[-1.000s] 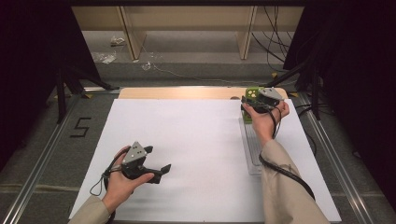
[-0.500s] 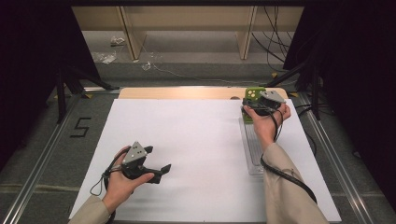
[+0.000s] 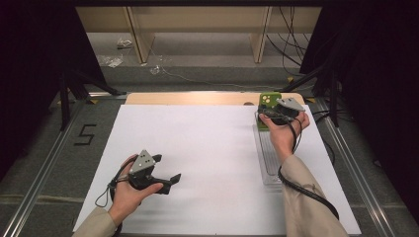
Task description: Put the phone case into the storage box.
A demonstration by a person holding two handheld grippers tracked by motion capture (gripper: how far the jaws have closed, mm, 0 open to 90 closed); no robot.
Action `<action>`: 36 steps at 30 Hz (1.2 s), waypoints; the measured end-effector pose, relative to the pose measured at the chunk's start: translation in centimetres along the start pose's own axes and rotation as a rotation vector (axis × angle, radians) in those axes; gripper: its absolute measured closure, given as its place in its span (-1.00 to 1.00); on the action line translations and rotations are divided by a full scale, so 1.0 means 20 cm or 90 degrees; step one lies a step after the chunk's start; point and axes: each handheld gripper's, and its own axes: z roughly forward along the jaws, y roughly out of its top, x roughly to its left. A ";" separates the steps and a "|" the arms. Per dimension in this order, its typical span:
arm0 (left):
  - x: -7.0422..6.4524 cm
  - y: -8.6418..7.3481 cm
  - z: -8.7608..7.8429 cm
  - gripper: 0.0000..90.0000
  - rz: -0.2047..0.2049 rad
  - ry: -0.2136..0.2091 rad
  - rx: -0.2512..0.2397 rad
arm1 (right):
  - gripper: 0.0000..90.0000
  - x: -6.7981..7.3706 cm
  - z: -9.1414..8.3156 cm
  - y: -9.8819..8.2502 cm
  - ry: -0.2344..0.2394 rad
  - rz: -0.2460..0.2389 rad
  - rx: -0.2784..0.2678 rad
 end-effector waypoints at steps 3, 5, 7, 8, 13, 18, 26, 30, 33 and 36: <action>0.00 0.00 0.00 -0.97 0.000 0.000 0.000 | -0.78 0.01 -0.02 0.00 0.014 -0.006 0.005; 0.00 0.00 0.00 -0.97 -0.001 0.001 0.000 | -0.77 0.02 -0.04 0.01 0.024 -0.009 0.006; 0.00 0.00 0.00 -0.97 0.000 0.000 0.000 | -0.77 0.02 -0.05 0.01 0.032 -0.012 0.010; 0.00 0.00 0.00 -0.97 0.000 0.001 0.000 | -0.76 0.03 -0.06 0.01 0.037 -0.014 0.011; 0.00 0.00 0.00 -0.97 -0.001 0.001 0.001 | -0.74 0.04 -0.10 0.02 0.056 -0.021 0.015; 0.00 0.00 0.00 -0.97 0.000 0.001 0.000 | -0.72 0.04 -0.13 0.02 0.069 -0.024 0.020; 0.00 0.00 0.00 -0.97 -0.001 0.002 0.000 | -0.70 0.05 -0.17 0.01 0.086 -0.033 0.027; 0.00 0.00 0.00 -0.97 0.000 0.002 0.000 | -0.68 0.05 -0.19 0.00 0.093 -0.038 0.028; 0.00 0.00 0.00 -0.97 -0.001 0.002 0.001 | -0.68 0.05 -0.21 0.00 0.096 -0.041 0.028; 0.00 0.00 0.00 -0.97 0.000 0.002 0.001 | -0.67 0.05 -0.23 -0.01 0.103 -0.044 0.028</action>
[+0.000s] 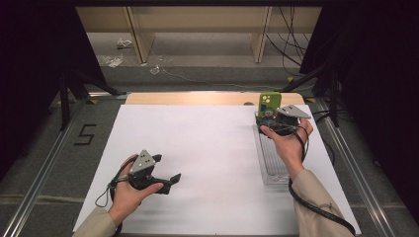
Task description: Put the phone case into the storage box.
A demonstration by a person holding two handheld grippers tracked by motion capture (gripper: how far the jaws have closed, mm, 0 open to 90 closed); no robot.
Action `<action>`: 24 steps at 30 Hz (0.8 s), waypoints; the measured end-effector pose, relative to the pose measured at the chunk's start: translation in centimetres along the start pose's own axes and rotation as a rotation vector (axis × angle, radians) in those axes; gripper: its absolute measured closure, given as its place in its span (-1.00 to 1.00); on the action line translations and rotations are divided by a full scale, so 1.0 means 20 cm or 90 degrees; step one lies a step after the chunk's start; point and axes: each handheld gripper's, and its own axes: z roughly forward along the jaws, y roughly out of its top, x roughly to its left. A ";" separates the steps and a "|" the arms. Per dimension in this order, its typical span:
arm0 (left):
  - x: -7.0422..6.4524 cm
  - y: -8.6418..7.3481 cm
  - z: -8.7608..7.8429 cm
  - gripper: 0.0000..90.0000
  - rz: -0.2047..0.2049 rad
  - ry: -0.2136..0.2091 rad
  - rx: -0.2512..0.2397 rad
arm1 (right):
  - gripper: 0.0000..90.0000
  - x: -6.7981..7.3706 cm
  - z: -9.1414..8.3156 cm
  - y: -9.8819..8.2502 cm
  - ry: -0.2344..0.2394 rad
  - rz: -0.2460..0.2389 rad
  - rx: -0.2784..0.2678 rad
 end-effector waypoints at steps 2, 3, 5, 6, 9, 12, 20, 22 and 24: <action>0.00 0.00 0.00 -0.97 -0.001 0.001 0.000 | -0.67 0.00 -0.01 0.00 0.003 -0.002 0.001; 0.00 0.00 0.00 -0.97 -0.001 0.001 -0.001 | -0.67 0.01 -0.02 0.00 0.005 -0.002 0.001; 0.00 0.00 0.00 -0.97 -0.001 0.001 0.000 | -0.67 0.01 -0.03 -0.01 0.010 0.000 0.001; 0.00 0.00 0.00 -0.97 0.000 0.001 0.000 | -0.67 0.01 -0.04 -0.01 0.011 -0.001 -0.001; 0.00 0.00 0.00 -0.97 -0.001 0.002 -0.001 | -0.67 0.01 -0.05 -0.01 0.019 0.002 0.000; 0.00 0.00 0.00 -0.97 -0.001 0.002 -0.001 | -0.66 0.02 -0.07 -0.02 0.026 -0.002 0.002; 0.00 0.00 0.00 -0.97 0.000 0.002 -0.001 | -0.66 0.03 -0.10 -0.04 0.044 -0.006 0.002; 0.00 0.00 0.00 -0.97 -0.001 0.002 -0.001 | -0.66 0.04 -0.11 -0.04 0.049 -0.007 0.002; 0.00 0.00 0.00 -0.97 -0.002 0.002 -0.002 | -0.66 0.04 -0.11 -0.05 0.052 -0.008 0.002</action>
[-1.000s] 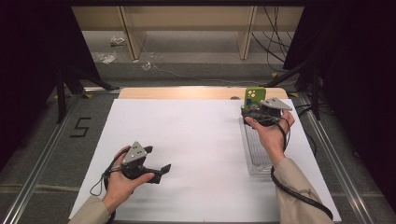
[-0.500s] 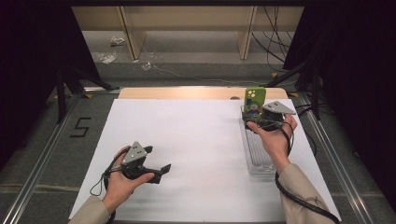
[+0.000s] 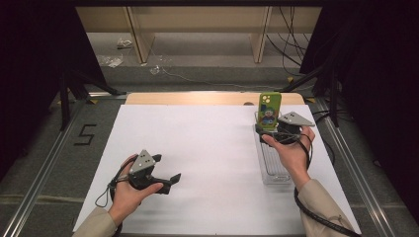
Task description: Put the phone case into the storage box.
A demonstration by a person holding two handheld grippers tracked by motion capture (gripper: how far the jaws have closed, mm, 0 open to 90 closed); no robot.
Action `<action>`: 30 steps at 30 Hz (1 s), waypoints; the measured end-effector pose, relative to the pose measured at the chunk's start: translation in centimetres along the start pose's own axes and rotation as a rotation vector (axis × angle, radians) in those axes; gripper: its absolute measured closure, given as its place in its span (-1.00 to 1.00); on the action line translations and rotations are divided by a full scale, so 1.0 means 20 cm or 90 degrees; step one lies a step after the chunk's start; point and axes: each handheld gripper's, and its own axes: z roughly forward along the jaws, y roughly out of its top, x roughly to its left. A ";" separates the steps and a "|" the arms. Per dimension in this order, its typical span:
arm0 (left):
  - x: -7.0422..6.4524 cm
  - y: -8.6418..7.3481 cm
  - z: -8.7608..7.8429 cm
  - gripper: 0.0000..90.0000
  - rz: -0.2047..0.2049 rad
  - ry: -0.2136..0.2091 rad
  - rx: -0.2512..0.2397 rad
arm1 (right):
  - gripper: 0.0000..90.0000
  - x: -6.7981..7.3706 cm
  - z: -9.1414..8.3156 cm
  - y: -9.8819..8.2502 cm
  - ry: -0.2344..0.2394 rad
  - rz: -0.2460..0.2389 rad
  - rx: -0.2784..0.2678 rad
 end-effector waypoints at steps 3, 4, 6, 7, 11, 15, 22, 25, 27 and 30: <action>0.00 0.00 0.00 -0.97 0.001 0.000 0.000 | -0.65 0.00 -0.01 -0.01 0.004 0.003 0.001; 0.00 0.00 0.00 -0.97 0.000 0.000 0.000 | -0.65 0.00 -0.01 -0.01 0.005 0.004 0.001; 0.00 0.00 0.00 -0.97 0.001 0.000 0.000 | -0.65 0.01 -0.01 -0.01 0.007 0.004 0.001; 0.00 0.00 0.00 -0.97 0.000 0.000 -0.001 | -0.65 0.01 -0.01 -0.01 0.008 0.003 0.000; 0.00 0.00 0.00 -0.97 0.000 0.000 0.000 | -0.65 0.01 -0.03 -0.02 0.012 0.003 0.000; 0.00 0.00 0.00 -0.97 0.000 0.000 -0.001 | -0.65 0.01 -0.04 -0.02 0.015 0.004 -0.002; 0.00 0.00 0.00 -0.97 0.000 0.000 -0.001 | -0.65 0.01 -0.06 -0.04 0.019 0.005 -0.001; 0.00 0.00 0.00 -0.97 0.000 0.000 -0.001 | -0.65 0.01 -0.07 -0.04 0.021 0.007 -0.002; 0.00 0.00 0.00 -0.97 0.000 0.000 -0.001 | -0.65 0.01 -0.08 -0.04 0.024 0.009 -0.002; 0.00 0.00 0.00 -0.97 0.000 0.000 -0.001 | -0.65 0.01 -0.10 -0.05 0.025 0.006 -0.002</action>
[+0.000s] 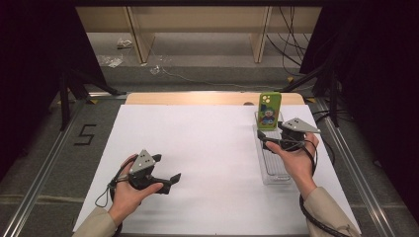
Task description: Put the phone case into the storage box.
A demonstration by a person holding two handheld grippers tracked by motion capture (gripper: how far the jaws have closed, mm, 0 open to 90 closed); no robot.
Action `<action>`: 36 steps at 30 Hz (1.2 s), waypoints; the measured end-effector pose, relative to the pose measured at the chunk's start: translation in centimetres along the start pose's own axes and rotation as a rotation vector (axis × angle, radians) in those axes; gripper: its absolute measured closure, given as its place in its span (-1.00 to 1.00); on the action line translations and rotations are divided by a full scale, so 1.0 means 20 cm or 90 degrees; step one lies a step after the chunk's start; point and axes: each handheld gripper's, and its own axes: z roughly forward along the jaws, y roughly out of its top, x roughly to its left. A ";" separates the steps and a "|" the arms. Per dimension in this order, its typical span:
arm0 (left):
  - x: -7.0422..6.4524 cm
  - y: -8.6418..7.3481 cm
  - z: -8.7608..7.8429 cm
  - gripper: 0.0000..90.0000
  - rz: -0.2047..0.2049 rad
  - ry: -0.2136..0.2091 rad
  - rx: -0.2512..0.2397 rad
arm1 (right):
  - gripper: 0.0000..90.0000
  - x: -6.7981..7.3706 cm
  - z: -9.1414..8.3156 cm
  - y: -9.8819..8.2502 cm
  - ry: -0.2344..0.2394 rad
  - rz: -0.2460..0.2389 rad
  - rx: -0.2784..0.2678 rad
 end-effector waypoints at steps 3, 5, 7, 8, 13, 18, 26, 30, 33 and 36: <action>0.00 0.00 0.00 -0.97 0.000 0.000 0.000 | -0.65 0.00 -0.02 -0.01 0.001 0.001 -0.001; 0.00 0.00 0.00 -0.97 0.000 0.000 0.000 | -0.65 0.00 -0.02 -0.01 0.006 0.003 -0.003; 0.00 0.00 0.00 -0.97 0.000 0.000 0.000 | -0.65 0.00 -0.03 -0.02 0.013 0.003 -0.005; 0.00 0.00 0.00 -0.97 0.000 0.000 0.000 | -0.65 0.00 -0.04 -0.02 0.014 0.002 -0.004; 0.00 0.00 0.00 -0.97 0.001 0.001 0.001 | -0.65 0.00 -0.06 -0.03 0.020 -0.002 -0.005; 0.00 0.00 0.00 -0.97 0.001 0.001 0.002 | -0.65 0.01 -0.08 -0.04 0.028 -0.007 -0.009; 0.00 0.00 0.00 -0.97 0.001 0.002 0.002 | -0.65 0.01 -0.12 -0.05 0.033 -0.009 -0.011; 0.00 0.00 0.00 -0.97 0.001 0.002 0.002 | -0.65 0.01 -0.14 -0.07 0.035 -0.008 -0.011; 0.00 0.00 0.00 -0.97 0.001 0.002 0.004 | -0.65 0.01 -0.15 -0.07 0.037 -0.008 -0.011; 0.00 0.00 0.00 -0.96 0.000 0.002 0.002 | -0.64 0.01 -0.16 -0.08 0.038 -0.009 -0.012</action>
